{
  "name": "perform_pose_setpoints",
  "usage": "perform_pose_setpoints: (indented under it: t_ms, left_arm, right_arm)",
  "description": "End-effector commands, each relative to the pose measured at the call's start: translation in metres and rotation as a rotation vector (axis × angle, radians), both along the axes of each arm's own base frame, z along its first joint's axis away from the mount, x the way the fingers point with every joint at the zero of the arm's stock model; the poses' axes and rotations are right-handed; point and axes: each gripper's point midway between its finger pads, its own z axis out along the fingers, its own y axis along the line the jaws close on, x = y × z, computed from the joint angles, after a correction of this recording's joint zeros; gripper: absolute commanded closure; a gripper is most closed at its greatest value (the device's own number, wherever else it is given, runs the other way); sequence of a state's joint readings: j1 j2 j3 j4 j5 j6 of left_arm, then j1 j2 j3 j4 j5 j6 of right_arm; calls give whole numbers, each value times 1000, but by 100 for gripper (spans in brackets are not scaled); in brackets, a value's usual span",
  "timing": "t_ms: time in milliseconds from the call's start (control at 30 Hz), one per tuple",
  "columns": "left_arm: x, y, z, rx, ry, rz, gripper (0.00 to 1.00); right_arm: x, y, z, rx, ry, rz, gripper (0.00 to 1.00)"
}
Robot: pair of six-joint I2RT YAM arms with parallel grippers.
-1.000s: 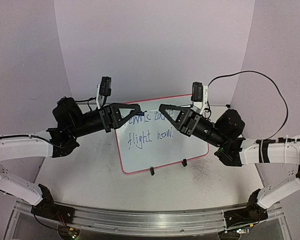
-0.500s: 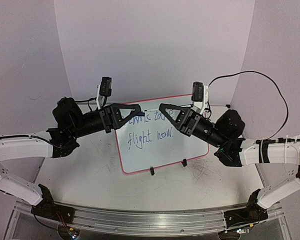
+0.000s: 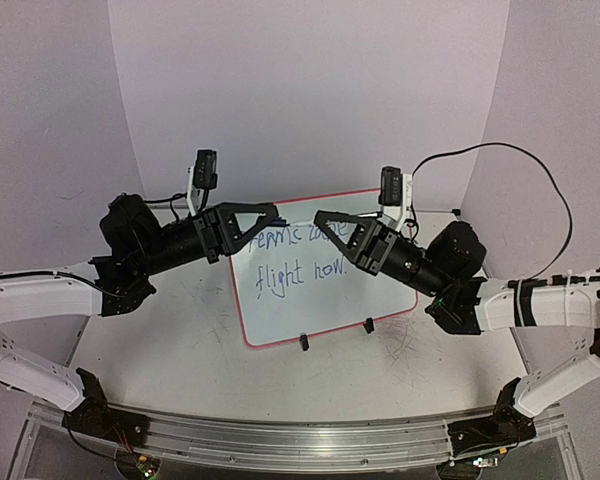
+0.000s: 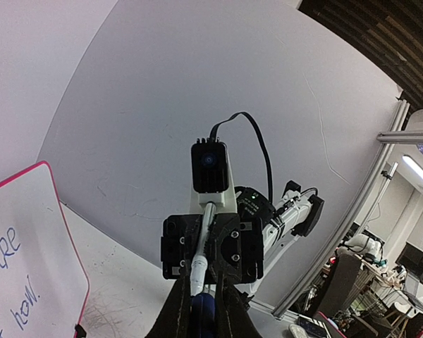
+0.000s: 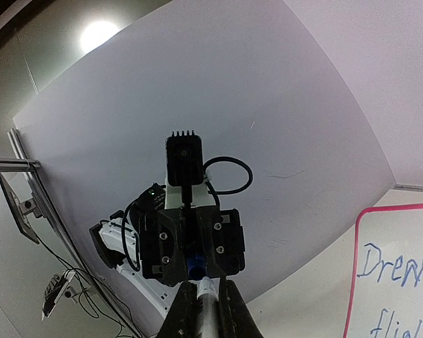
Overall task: Write a sentence on the whiteboard
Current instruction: Insert the whiteboard marker without the cap into the center of the board.
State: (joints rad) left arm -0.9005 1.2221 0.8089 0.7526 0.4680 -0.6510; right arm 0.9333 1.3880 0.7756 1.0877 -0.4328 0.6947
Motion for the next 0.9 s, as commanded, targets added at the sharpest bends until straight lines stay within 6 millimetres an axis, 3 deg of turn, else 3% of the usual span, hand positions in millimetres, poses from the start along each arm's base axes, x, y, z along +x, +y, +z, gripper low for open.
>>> perform_pose_setpoints:
  t_ms: [0, 200, 433, 867]
  left_arm:
    - [-10, 6, 22, -59, -69, -6, 100]
    - [-11, 4, 21, -54, -74, -10, 100]
    - [-8, 11, 19, -60, -74, 36, 100]
    - [-9, 6, 19, -56, -66, 9, 100]
  right_arm:
    - [-5, 2, 18, 52, -30, 16, 100]
    - [-5, -3, 24, 67, -43, -5, 100]
    - [-10, -23, 26, 80, -64, -62, 100]
    - [-12, -2, 25, 73, -55, 8, 100]
